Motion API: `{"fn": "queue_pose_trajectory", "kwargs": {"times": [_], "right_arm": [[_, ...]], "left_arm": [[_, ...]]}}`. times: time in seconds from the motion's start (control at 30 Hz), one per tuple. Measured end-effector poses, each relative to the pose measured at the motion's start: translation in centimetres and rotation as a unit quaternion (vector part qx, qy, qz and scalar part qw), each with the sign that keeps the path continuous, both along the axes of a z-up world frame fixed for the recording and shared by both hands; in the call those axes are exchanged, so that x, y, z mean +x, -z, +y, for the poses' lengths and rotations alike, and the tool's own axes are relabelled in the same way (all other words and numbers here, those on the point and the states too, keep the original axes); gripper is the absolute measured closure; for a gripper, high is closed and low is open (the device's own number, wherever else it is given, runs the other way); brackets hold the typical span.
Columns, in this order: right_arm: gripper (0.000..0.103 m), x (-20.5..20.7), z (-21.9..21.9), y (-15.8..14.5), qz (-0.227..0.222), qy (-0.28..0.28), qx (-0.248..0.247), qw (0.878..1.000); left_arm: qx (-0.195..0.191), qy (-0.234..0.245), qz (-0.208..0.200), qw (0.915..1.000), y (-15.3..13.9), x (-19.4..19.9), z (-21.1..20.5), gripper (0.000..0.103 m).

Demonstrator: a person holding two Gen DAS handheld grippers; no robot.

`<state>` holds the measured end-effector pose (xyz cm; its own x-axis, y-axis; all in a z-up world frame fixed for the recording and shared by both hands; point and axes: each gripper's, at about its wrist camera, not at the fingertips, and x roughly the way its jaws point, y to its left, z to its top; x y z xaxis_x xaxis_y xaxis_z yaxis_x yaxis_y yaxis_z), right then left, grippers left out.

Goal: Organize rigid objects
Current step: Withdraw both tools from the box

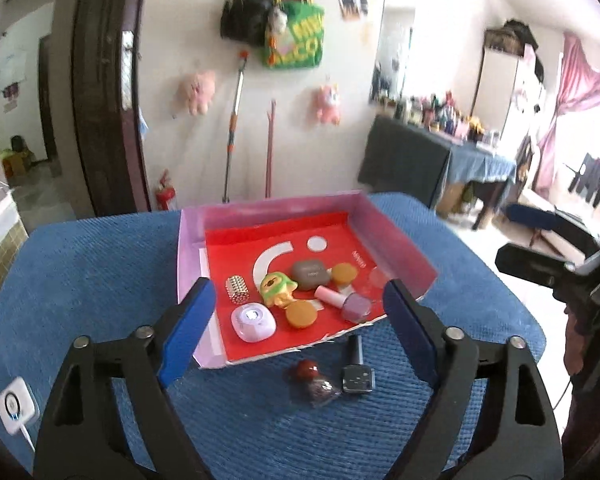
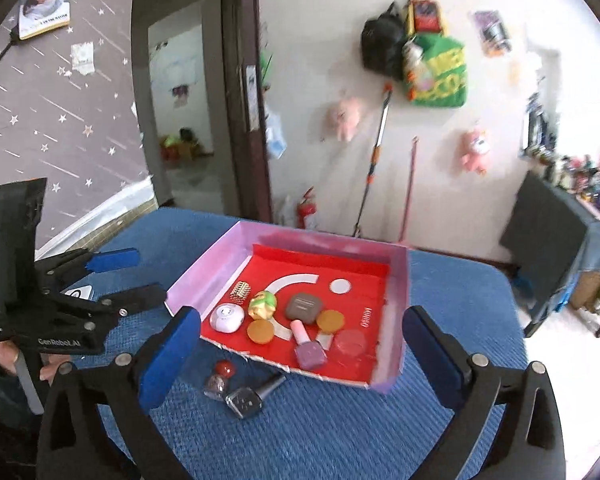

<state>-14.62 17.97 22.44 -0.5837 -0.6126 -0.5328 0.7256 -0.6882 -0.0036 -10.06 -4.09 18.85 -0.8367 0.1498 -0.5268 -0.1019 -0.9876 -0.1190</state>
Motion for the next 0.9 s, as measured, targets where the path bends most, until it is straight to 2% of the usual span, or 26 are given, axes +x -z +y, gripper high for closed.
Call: {"fn": "queue_pose_trajectory", "kwargs": {"times": [0.17, 0.3, 0.4, 0.7, 0.9], "right_arm": [[0.000, 3.2, 2.8, 1.0, 0.021, 0.034, -0.020, 0.999], [0.000, 4.8, 3.6, 3.1, 0.034, 0.064, -0.016, 0.997], [0.000, 5.5, 3.8, 4.9, 0.037, 0.077, -0.013, 0.996], [0.000, 5.1, 2.8, 10.8, 0.003, 0.102, 0.009, 0.995], [0.000, 4.3, 2.4, 13.0, -0.030, 0.100, 0.016, 0.994]], "left_arm": [[0.006, -0.015, 0.037, 0.9992, 0.2, 3.6, 1.4, 0.011], [-0.022, -0.044, 0.049, 0.9976, 1.7, 5.1, 2.7, 0.010], [-0.024, -0.054, 0.034, 0.9977, 3.5, 5.3, 3.2, 0.010], [-0.016, -0.076, -0.018, 0.9968, 8.2, 4.1, 3.0, 0.010], [-0.013, -0.081, -0.045, 0.9956, 10.1, 3.3, 3.0, 0.010]]}}
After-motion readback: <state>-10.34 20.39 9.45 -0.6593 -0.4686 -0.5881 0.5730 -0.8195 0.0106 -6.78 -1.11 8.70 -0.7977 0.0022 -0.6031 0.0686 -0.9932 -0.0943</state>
